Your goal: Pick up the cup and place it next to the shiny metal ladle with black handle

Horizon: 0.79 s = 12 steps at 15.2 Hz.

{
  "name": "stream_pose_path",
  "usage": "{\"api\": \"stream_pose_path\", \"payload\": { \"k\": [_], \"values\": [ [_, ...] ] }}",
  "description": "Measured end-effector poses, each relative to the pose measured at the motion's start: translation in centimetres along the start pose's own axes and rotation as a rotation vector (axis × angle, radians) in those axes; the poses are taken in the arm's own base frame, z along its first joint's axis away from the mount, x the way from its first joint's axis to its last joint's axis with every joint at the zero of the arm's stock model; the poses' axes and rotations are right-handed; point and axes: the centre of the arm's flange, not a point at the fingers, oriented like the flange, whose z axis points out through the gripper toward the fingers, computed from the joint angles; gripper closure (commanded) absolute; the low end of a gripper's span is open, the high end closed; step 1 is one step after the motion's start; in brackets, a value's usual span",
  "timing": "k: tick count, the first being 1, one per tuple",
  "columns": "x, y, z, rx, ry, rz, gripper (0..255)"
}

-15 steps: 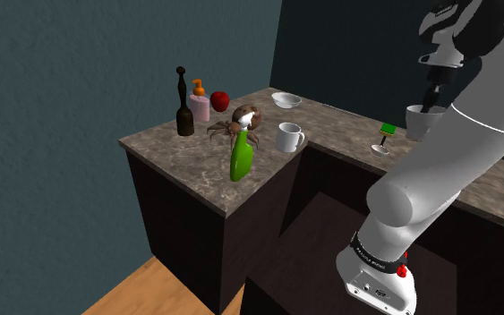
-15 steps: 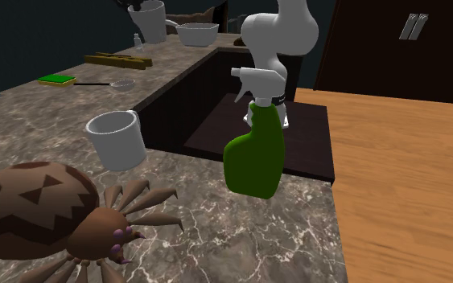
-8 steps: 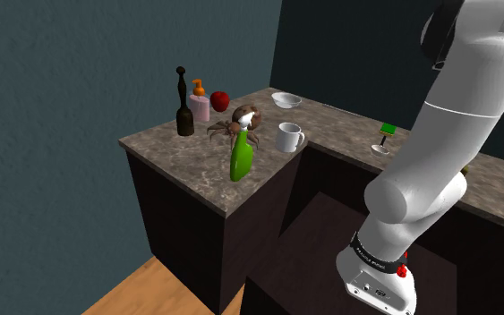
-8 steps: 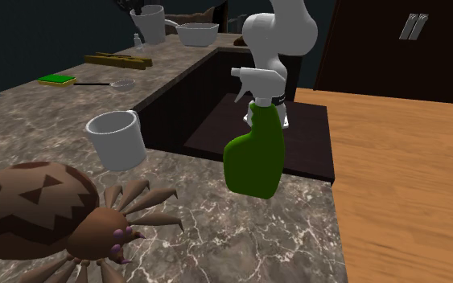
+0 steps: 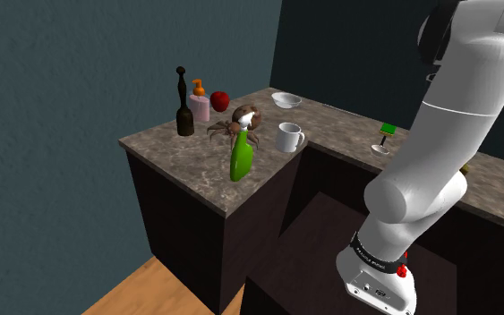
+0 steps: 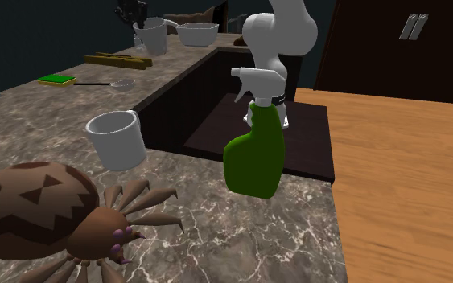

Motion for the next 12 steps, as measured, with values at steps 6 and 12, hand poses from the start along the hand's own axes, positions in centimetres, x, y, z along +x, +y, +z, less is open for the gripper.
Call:
{"api": "stream_pose_path", "payload": {
  "k": [6,12],
  "values": [
    [0.2,0.5,3.0,0.0,0.0,0.0,255],
    [0.3,1.1,6.2,0.0,0.0,0.0,255]
  ]
}}
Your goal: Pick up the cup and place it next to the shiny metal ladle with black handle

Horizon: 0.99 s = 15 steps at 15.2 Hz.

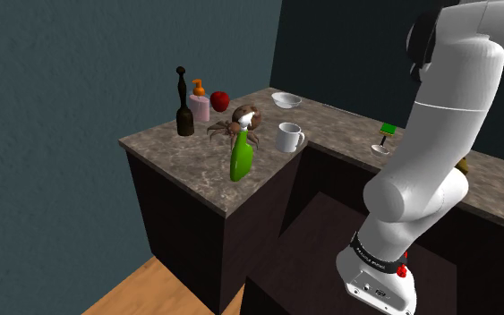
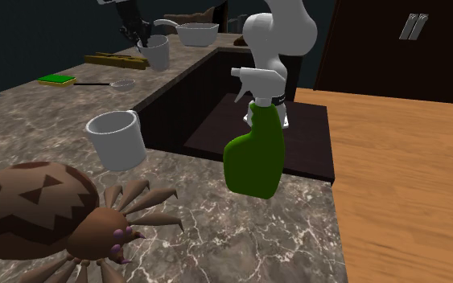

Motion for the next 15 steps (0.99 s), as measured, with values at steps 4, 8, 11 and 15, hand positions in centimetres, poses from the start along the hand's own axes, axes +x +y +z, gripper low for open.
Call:
{"api": "stream_pose_path", "payload": {
  "k": [4,8,11,15],
  "values": [
    [0.1,0.4,2.2,0.0,0.0,0.0,255],
    [0.2,0.8,4.1,0.0,0.0,0.0,255],
    [0.2,0.8,4.7,0.0,0.0,0.0,255],
    [0.2,0.9,4.8,0.0,0.0,0.0,255]
  ]
}}
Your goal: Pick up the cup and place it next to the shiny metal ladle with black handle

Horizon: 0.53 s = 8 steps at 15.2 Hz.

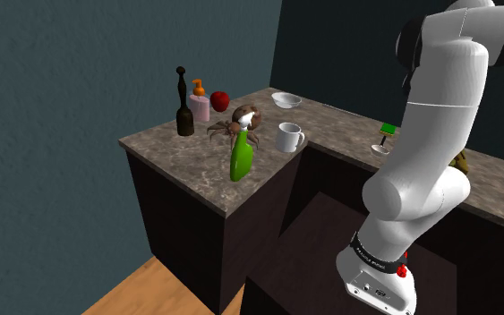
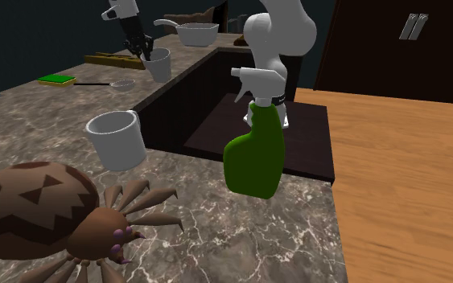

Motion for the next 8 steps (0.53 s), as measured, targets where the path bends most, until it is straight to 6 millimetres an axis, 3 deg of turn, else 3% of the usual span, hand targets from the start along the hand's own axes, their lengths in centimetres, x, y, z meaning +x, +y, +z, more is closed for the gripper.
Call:
{"api": "stream_pose_path", "payload": {
  "k": [1,8],
  "values": [
    [0.0,0.0,0.0,0.0,0.0,0.0,0],
    [0.08,-0.02,-0.68,-0.001,0.0,0.0,0]
  ]
}}
